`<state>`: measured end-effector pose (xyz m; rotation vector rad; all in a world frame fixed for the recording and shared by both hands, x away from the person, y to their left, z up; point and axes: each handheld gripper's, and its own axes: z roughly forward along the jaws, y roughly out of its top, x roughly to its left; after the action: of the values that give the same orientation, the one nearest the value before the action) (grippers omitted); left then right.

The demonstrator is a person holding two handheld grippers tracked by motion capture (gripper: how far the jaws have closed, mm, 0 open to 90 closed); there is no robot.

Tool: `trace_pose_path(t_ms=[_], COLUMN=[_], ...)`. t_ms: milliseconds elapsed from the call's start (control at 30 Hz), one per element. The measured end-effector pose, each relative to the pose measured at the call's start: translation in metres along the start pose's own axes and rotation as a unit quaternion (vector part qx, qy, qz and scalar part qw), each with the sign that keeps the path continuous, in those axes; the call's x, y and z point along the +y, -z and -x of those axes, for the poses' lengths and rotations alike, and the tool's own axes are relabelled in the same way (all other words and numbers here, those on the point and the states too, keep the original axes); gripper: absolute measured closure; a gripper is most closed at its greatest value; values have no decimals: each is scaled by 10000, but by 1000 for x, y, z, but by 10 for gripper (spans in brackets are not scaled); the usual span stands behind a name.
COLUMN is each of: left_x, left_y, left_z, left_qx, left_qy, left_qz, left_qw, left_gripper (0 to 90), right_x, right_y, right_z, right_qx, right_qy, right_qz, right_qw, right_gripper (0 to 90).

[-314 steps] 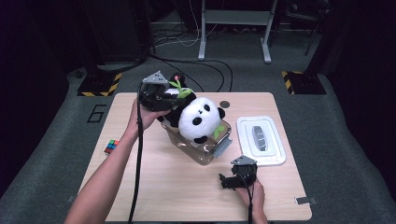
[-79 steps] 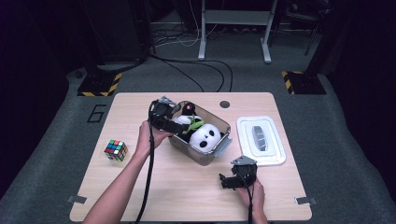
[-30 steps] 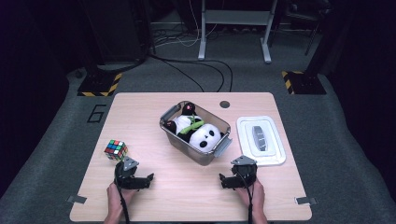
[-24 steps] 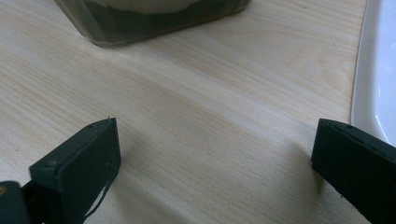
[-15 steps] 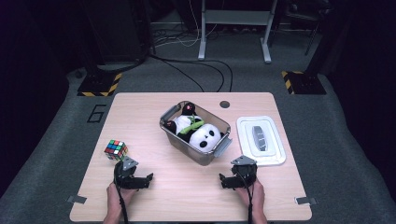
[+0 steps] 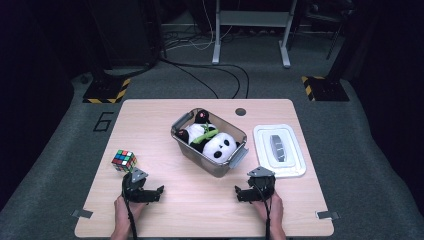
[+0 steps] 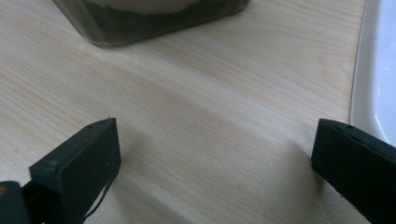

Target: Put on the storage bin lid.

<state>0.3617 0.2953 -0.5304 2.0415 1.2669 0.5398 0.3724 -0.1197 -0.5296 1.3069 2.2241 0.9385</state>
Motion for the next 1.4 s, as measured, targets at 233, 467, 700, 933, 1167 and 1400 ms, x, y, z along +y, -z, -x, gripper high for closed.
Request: trace_pose_path(t_ms=[233, 467, 700, 933, 1167, 1400], left_x=[0, 0, 7, 25, 41, 52], left_y=[0, 0, 8, 26, 44, 54], left_z=[0, 0, -3, -14, -31, -57], left_qx=[13, -26, -47, 22, 153, 456], left_qy=[-22, -8, 19, -27, 99, 295], left_qz=[-17, -3, 27, 284, 511, 710], left_qw=[10000, 10000, 10000, 9996, 9985, 9960], left_gripper=[28, 17, 18, 17, 1, 0], right_x=[0, 0, 0, 0, 0, 0], right_y=[0, 0, 0, 0, 0, 0], right_z=[0, 0, 0, 0, 0, 0], right_qx=[1, 2, 5, 6, 4, 4], right_qy=[8, 9, 7, 8, 3, 6], right_qz=[5, 2, 3, 3, 2, 5], right_qw=[10000, 10000, 10000, 10000, 10000, 10000], right_gripper=[7, 7, 7, 7, 7, 7])
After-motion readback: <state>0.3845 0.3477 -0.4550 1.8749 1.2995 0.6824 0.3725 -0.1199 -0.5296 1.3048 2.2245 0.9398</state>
